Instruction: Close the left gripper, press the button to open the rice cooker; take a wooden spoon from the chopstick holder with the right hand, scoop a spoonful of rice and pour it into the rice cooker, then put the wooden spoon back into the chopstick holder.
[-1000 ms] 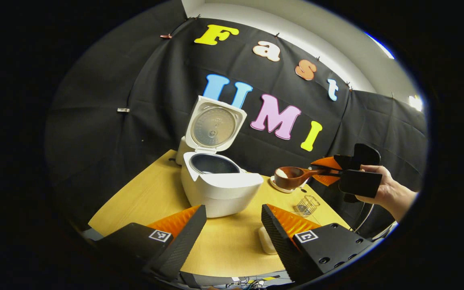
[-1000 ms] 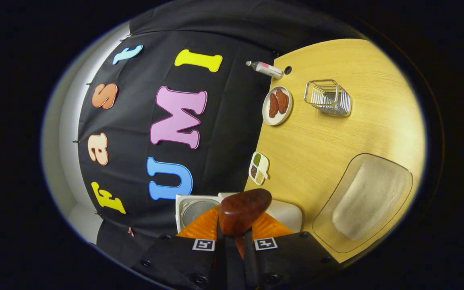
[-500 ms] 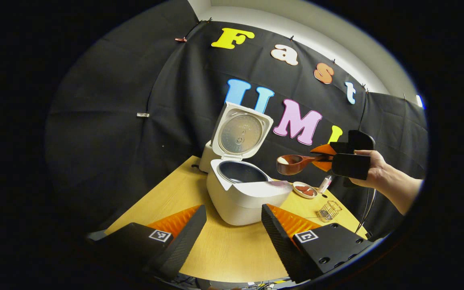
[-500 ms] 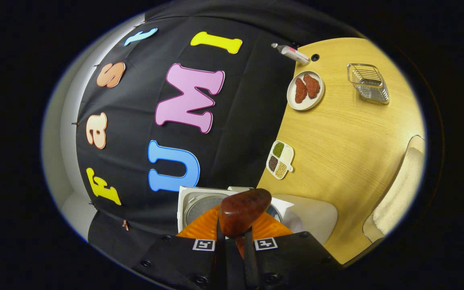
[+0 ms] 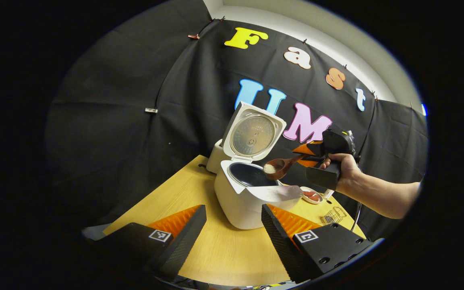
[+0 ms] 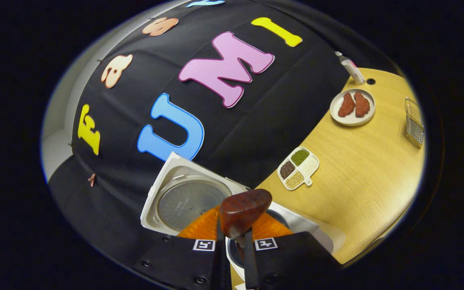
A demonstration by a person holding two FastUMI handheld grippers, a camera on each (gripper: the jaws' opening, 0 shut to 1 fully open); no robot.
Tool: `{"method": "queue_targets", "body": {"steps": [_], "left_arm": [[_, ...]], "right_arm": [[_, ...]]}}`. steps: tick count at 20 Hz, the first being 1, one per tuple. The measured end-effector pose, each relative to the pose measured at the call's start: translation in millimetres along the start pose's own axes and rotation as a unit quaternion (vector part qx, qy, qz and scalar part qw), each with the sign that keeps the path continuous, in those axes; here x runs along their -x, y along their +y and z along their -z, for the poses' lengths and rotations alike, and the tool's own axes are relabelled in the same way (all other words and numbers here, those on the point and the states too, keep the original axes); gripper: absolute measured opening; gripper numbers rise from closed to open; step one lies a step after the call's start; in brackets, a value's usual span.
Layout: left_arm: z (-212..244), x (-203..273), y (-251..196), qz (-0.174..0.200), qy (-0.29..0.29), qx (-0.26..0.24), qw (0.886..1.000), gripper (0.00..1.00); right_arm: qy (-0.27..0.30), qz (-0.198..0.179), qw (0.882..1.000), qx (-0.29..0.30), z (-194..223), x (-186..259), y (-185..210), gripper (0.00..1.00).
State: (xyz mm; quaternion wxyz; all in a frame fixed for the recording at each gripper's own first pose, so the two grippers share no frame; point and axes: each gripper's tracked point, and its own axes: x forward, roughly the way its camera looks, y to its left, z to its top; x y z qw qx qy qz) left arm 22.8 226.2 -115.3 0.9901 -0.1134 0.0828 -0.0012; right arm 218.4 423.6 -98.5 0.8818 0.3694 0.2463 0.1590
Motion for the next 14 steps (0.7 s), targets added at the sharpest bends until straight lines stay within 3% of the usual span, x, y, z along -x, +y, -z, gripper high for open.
{"method": "queue_targets", "body": {"steps": [3, 6, 8, 12, 14], "left_arm": [[-1.1, -7.1, 5.2, -0.005, -0.003, 0.014, 1.0, 0.95], [-0.1, -6.4, 5.0, -0.006, -0.006, 0.02, 1.0, 0.95], [-0.1, -8.6, 6.2, -0.006, -0.008, 0.021, 1.0, 0.95], [0.1, -9.5, 8.5, -0.014, -0.015, 0.037, 0.999, 0.95], [3.9, -8.6, 12.9, -0.021, -0.016, 0.048, 0.999, 0.95]], "right_arm": [[-0.012, -0.01, 0.994, 0.111, 8.8, -6.9, 13.2, 0.21], [-0.008, -0.032, 0.981, 0.193, 27.6, -16.4, 32.2, 0.21], [-0.009, -0.045, 0.966, 0.255, 38.6, -20.8, 44.4, 0.2], [-0.037, -0.075, 0.91, 0.406, 58.7, -26.7, 66.3, 0.2], [-0.051, -0.093, 0.872, 0.478, 72.2, -27.1, 79.4, 0.2]]}}
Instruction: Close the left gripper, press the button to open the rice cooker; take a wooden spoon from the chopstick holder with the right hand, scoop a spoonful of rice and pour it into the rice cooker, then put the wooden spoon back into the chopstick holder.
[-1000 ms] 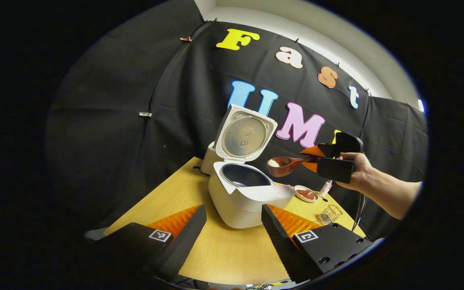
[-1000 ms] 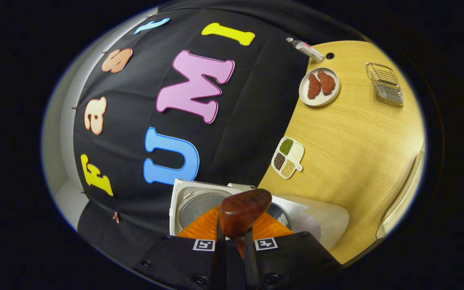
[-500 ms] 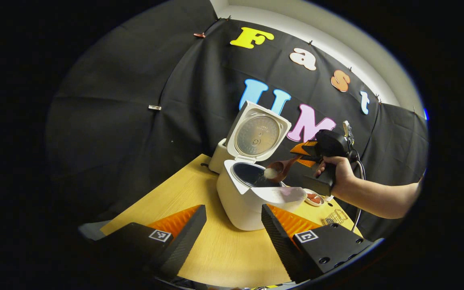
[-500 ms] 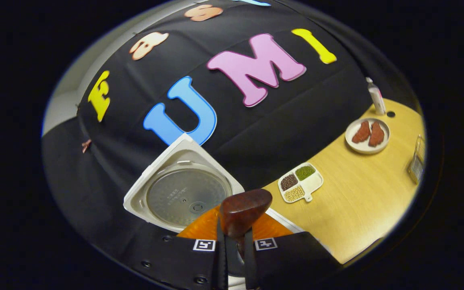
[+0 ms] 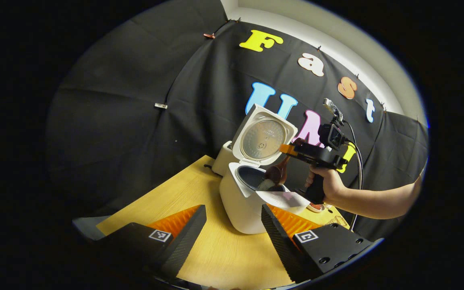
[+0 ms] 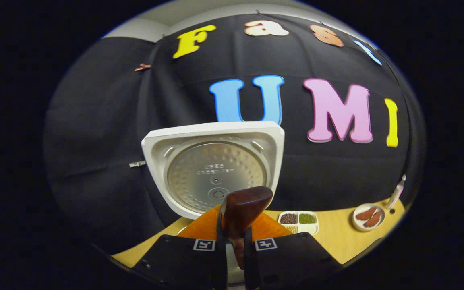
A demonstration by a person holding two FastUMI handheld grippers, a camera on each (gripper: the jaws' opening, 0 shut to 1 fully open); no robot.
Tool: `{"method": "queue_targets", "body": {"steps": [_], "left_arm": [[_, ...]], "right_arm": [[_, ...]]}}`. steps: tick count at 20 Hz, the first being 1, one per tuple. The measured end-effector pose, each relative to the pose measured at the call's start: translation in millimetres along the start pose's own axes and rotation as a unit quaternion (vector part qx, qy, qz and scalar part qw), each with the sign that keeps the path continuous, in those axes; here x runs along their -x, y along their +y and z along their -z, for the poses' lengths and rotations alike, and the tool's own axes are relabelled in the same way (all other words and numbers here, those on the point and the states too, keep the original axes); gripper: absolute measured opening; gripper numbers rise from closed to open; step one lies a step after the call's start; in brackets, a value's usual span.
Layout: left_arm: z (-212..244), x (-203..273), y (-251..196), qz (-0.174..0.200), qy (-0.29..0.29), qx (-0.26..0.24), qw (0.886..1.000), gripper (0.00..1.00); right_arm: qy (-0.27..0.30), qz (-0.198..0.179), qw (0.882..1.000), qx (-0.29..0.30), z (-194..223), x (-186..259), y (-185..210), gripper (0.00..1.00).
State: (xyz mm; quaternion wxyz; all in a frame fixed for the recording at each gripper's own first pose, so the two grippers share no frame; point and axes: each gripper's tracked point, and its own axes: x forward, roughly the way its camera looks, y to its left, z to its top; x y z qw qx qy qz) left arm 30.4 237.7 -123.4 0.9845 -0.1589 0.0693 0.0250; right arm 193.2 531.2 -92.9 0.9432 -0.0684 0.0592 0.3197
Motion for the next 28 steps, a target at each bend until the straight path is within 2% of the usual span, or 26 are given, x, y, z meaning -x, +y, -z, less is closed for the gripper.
{"method": "queue_targets", "body": {"steps": [2, 3, 4, 10, 13, 16, 18, 22, 28], "left_arm": [[0.9, 2.7, 8.8, -0.007, -0.001, 0.007, 1.0, 0.95], [0.1, 3.3, 11.5, -0.011, -0.003, 0.009, 1.0, 0.95], [2.5, 4.8, 12.9, -0.014, -0.004, 0.01, 1.0, 0.95], [0.3, 9.2, 24.8, -0.031, -0.014, 0.003, 0.999, 0.95], [-1.1, 11.3, 21.7, -0.03, -0.017, -0.003, 0.999, 0.95], [-3.1, 13.8, 13.0, -0.026, -0.021, -0.011, 0.999, 0.95], [-7.0, 16.7, 2.5, -0.02, -0.026, -0.019, 0.999, 0.95], [-18.5, 15.2, -23.8, -0.011, -0.037, -0.038, 0.999, 0.95], [-24.5, 9.6, -70.8, -0.026, -0.048, -0.057, 0.997, 0.95]], "right_arm": [[-0.012, -0.018, 0.998, 0.06, 2.9, 2.0, 14.0, 0.2], [-0.014, -0.026, 0.997, 0.076, 6.2, 0.6, 20.4, 0.16], [-0.016, -0.029, 0.996, 0.089, 8.5, 1.3, 24.4, 0.2], [-0.026, -0.026, 0.993, 0.114, 5.0, 1.2, 28.3, 0.2], [-0.011, -0.015, 0.998, 0.061, 0.8, 6.6, 15.7, 0.2], [-0.018, 0.003, 0.999, -0.038, -25.2, 19.5, -3.8, 0.2], [-0.025, 0.013, 0.996, -0.085, -46.3, 30.9, -22.7, 0.2], [-0.025, 0.039, 0.989, -0.138, -62.3, 61.8, -66.5, 0.2], [-0.031, 0.054, 0.975, -0.215, -81.5, 118.7, -150.2, 0.2]]}}
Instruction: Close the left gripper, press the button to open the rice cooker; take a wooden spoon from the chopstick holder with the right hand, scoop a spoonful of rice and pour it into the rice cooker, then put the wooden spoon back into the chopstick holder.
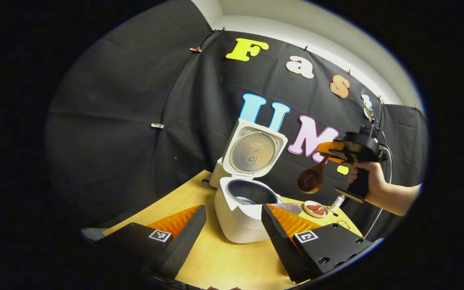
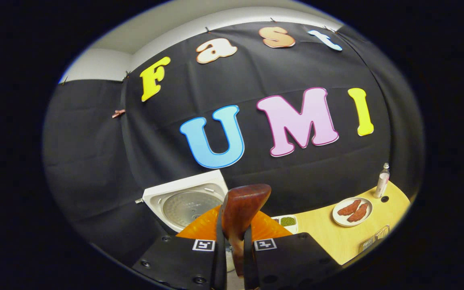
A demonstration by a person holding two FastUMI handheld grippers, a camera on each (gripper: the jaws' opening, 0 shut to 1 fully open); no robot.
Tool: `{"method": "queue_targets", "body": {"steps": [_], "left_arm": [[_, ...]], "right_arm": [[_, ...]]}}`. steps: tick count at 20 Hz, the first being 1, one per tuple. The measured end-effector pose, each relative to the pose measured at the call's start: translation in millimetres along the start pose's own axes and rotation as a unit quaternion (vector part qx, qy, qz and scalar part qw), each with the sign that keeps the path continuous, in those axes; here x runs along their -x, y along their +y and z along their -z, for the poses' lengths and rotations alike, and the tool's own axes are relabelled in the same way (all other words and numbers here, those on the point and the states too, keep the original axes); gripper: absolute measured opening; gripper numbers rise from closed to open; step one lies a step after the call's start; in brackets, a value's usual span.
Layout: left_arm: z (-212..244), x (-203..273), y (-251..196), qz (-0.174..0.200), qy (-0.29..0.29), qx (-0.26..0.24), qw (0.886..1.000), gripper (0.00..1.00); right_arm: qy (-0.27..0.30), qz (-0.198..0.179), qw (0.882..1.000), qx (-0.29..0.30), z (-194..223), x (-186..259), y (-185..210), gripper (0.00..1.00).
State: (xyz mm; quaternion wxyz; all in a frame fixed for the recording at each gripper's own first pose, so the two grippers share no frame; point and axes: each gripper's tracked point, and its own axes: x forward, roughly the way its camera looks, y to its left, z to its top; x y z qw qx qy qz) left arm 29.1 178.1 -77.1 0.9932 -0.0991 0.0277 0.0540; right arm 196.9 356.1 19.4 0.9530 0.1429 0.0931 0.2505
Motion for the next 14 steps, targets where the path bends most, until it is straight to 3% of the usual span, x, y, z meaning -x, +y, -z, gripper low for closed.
{"method": "queue_targets", "body": {"steps": [8, 14], "left_arm": [[-1.8, -7.5, -97.3, 0.015, -0.008, -0.01, 1.0, 0.95], [0.6, -13.2, -141.7, 0.005, -0.02, 0.011, 1.0, 0.95]], "right_arm": [[-0.017, 0.055, 0.996, -0.069, -73.3, 61.5, -159.8, 0.2], [-0.004, 0.112, 0.99, -0.091, -69.6, 93.9, -280.3, 0.2]]}}
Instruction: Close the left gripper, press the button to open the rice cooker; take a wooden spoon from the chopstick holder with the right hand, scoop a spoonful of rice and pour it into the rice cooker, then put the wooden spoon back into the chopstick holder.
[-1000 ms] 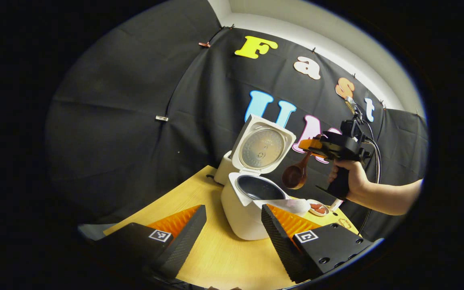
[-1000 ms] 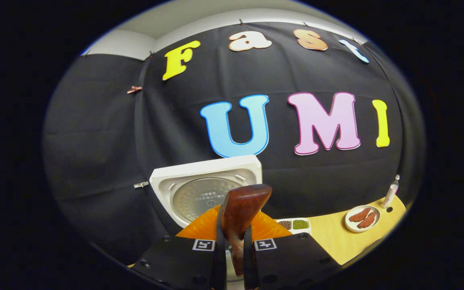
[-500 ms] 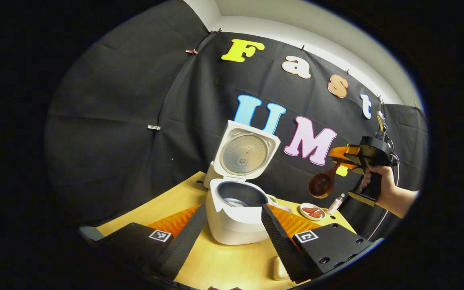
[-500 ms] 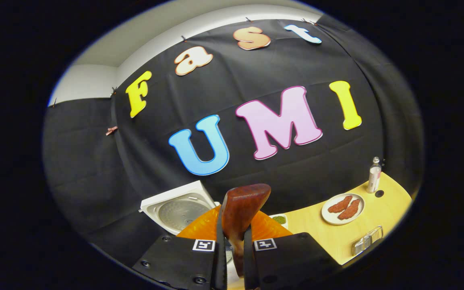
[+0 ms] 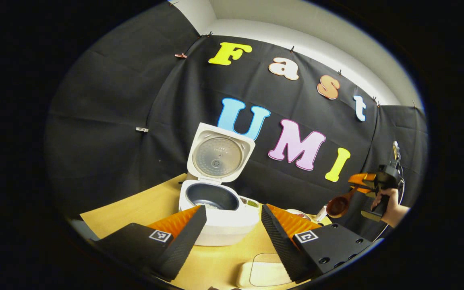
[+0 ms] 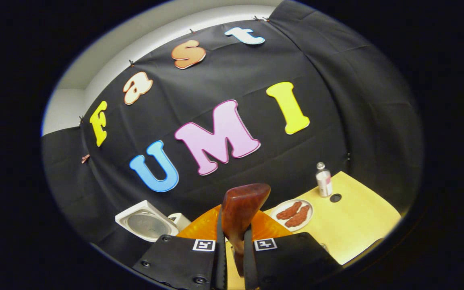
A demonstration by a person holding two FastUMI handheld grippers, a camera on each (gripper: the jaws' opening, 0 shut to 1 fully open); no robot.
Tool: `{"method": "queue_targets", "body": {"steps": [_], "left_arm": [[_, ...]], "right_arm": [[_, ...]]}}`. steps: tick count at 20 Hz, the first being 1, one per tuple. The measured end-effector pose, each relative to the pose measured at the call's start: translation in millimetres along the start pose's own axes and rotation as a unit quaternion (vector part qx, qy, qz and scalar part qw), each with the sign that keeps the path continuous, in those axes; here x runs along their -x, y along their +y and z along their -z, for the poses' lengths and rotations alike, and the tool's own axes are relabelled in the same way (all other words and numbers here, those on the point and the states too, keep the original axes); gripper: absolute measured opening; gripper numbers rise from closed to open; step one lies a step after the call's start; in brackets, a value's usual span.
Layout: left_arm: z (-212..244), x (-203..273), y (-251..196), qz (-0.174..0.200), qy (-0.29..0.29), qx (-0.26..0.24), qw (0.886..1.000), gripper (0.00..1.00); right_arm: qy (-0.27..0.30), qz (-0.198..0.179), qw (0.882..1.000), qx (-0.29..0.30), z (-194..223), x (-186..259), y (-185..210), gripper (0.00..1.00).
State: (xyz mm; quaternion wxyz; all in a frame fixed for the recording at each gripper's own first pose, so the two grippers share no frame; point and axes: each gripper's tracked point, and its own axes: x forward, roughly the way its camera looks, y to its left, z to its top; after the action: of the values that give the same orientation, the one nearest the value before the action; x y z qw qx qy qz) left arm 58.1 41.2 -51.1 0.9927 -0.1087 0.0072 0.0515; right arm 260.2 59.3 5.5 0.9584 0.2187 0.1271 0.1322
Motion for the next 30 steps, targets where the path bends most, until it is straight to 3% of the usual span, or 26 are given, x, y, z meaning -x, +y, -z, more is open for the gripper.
{"method": "queue_targets", "body": {"steps": [4, 6, 7, 11, 18, 25, 26, 27, 28, 30], "left_arm": [[10.5, -2.0, -10.6, -0.02, 0.008, -0.01, 1.0, 0.95], [15.4, -0.9, -15.9, -0.031, 0.011, -0.014, 0.999, 0.95], [18.1, -0.7, -17.3, -0.04, 0.013, -0.011, 0.999, 0.95], [31.4, 1.2, -19.6, -0.07, 0.022, 0.017, 0.997, 0.95], [29.4, 3.8, -26.8, -0.1, 0.01, -0.004, 0.995, 0.95], [25.9, -5.1, -37.5, -0.084, 0.008, -0.018, 0.996, 0.95], [23.7, -6.7, -37.7, -0.08, 0.007, -0.018, 0.997, 0.95], [21.2, -9.7, -38.1, -0.076, 0.006, -0.02, 0.997, 0.95], [20.8, -11.7, -37.9, -0.072, 0.007, -0.023, 0.997, 0.95], [15.0, -15.5, -38.6, -0.059, 0.008, -0.027, 0.998, 0.95]], "right_arm": [[0.016, 0.023, 1.0, 0.006, 17.4, -8.2, -59.7, 0.2], [0.035, 0.04, 0.999, -0.003, 37.1, -17.3, -90.7, 0.16], [0.044, 0.05, 0.998, -0.01, 49.6, -22.5, -106.7, 0.2], [0.081, 0.078, 0.994, -0.018, 102.3, -37.8, -151.3, 0.2], [0.11, 0.102, 0.988, -0.037, 155.3, -48.9, -185.9, 0.21], [0.121, 0.112, 0.984, -0.062, 171.3, -45.4, -190.4, 0.26], [0.123, 0.113, 0.984, -0.058, 170.8, -43.0, -190.4, 0.19], [0.125, 0.111, 0.984, -0.055, 169.1, -41.8, -190.2, 0.4], [0.128, 0.106, 0.985, -0.055, 167.2, -38.4, -185.5, 0.39], [0.133, 0.105, 0.985, -0.041, 167.2, -33.5, -183.2, 0.95]]}}
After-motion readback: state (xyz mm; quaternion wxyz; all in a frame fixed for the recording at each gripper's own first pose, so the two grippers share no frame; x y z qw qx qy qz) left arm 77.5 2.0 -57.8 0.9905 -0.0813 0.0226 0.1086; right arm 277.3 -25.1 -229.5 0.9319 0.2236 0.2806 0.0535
